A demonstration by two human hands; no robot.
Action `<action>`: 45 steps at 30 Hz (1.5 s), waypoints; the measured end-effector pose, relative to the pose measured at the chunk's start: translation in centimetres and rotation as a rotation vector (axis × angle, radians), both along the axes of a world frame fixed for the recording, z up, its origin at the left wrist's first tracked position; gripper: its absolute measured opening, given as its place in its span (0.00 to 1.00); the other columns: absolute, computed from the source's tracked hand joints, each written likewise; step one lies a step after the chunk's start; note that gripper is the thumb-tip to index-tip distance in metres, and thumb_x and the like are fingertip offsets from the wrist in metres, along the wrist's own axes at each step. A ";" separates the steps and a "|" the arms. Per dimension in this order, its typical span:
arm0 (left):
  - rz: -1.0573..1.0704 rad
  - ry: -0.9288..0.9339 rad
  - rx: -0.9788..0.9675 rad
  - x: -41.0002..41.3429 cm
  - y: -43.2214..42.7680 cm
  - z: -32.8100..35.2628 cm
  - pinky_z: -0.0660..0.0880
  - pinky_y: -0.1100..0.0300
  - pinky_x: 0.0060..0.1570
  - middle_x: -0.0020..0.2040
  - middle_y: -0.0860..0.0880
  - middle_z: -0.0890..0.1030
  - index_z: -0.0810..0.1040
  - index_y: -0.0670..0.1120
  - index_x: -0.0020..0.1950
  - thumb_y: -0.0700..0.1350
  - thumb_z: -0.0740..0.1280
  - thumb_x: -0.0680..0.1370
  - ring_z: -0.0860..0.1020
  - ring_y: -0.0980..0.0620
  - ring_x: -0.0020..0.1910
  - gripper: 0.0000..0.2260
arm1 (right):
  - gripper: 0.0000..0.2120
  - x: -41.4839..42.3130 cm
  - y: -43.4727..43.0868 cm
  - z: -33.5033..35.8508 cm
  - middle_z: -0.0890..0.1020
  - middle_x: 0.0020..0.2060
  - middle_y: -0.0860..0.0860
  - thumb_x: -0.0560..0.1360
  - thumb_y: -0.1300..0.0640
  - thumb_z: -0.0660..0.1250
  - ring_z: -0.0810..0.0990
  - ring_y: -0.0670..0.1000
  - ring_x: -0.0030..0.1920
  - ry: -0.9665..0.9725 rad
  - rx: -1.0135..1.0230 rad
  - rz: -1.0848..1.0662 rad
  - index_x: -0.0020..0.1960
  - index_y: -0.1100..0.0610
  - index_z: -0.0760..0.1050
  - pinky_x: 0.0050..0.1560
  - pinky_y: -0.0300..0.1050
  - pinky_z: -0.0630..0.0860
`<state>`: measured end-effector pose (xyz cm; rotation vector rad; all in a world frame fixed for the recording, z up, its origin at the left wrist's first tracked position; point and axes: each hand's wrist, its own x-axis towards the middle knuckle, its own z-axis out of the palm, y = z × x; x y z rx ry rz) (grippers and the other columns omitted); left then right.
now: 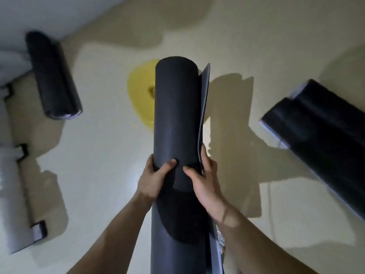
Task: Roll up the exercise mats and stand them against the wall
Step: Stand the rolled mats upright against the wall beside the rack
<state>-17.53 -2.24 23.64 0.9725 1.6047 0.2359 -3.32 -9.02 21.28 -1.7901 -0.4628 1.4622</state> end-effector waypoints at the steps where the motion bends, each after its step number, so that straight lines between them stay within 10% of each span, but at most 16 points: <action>1: 0.071 -0.041 0.006 -1.9 0.4 2.2 0.79 0.50 0.57 0.53 0.53 0.86 0.79 0.55 0.61 0.58 0.72 0.72 0.84 0.49 0.55 0.19 | 0.42 -1.4 1.1 2.0 0.65 0.73 0.50 0.75 0.44 0.74 0.72 0.47 0.67 0.006 0.010 0.108 0.81 0.36 0.53 0.67 0.43 0.71; 7: 0.268 -0.214 0.100 -14.2 4.0 13.1 0.76 0.71 0.35 0.44 0.61 0.86 0.77 0.58 0.58 0.38 0.54 0.83 0.83 0.63 0.40 0.18 | 0.63 -11.3 8.8 12.4 0.53 0.74 0.45 0.63 0.40 0.84 0.65 0.48 0.70 -0.124 0.068 0.500 0.80 0.32 0.40 0.64 0.38 0.66; 11: 0.346 -0.246 0.168 -21.8 8.6 17.1 0.74 0.74 0.36 0.45 0.61 0.86 0.78 0.57 0.57 0.36 0.53 0.84 0.83 0.66 0.41 0.19 | 0.69 -18.7 16.6 17.0 0.50 0.78 0.51 0.61 0.40 0.85 0.52 0.51 0.79 -0.265 0.055 0.651 0.82 0.39 0.36 0.71 0.44 0.60; 18: 0.440 -0.211 0.228 -30.1 19.8 17.2 0.77 0.69 0.47 0.55 0.56 0.82 0.81 0.55 0.54 0.49 0.64 0.84 0.82 0.65 0.49 0.06 | 0.59 -28.1 31.0 17.9 0.61 0.79 0.52 0.70 0.33 0.75 0.63 0.57 0.77 -0.355 0.056 0.740 0.84 0.46 0.37 0.72 0.54 0.67; 22: 0.472 -0.210 0.234 -31.8 27.7 14.3 0.71 0.54 0.68 0.66 0.51 0.73 0.79 0.64 0.63 0.56 0.61 0.82 0.77 0.58 0.63 0.12 | 0.65 -30.9 40.0 14.6 0.59 0.80 0.52 0.66 0.27 0.74 0.65 0.57 0.78 -0.301 0.038 0.705 0.84 0.49 0.36 0.74 0.56 0.68; 31: 0.556 -0.349 0.156 -34.4 47.0 4.6 0.78 0.71 0.41 0.47 0.59 0.86 0.73 0.55 0.63 0.38 0.68 0.81 0.85 0.64 0.44 0.15 | 0.46 -32.8 58.4 4.0 0.82 0.61 0.44 0.54 0.32 0.80 0.83 0.49 0.58 -0.192 0.058 0.494 0.68 0.42 0.69 0.63 0.54 0.80; 36: 0.621 -0.411 0.035 -36.0 56.7 -2.1 0.78 0.69 0.43 0.52 0.58 0.83 0.66 0.44 0.78 0.37 0.70 0.80 0.84 0.63 0.46 0.28 | 0.51 -34.4 68.4 -1.2 0.78 0.62 0.50 0.51 0.30 0.79 0.83 0.53 0.57 -0.297 0.000 0.477 0.70 0.41 0.68 0.61 0.53 0.81; 42: 0.542 -0.402 0.046 -38.2 67.6 -9.1 0.79 0.68 0.45 0.42 0.63 0.86 0.76 0.57 0.58 0.37 0.69 0.80 0.84 0.64 0.45 0.15 | 0.45 -36.3 78.4 -8.5 0.70 0.63 0.52 0.54 0.31 0.82 0.79 0.53 0.56 -0.261 -0.068 0.460 0.68 0.35 0.71 0.64 0.49 0.77; 45: 0.495 -0.320 0.066 -39.9 72.3 -13.8 0.80 0.54 0.59 0.56 0.54 0.86 0.76 0.51 0.70 0.48 0.74 0.78 0.84 0.53 0.57 0.21 | 0.49 -38.2 82.8 -14.2 0.77 0.63 0.53 0.48 0.24 0.80 0.83 0.55 0.57 -0.217 -0.068 0.392 0.66 0.38 0.74 0.61 0.53 0.82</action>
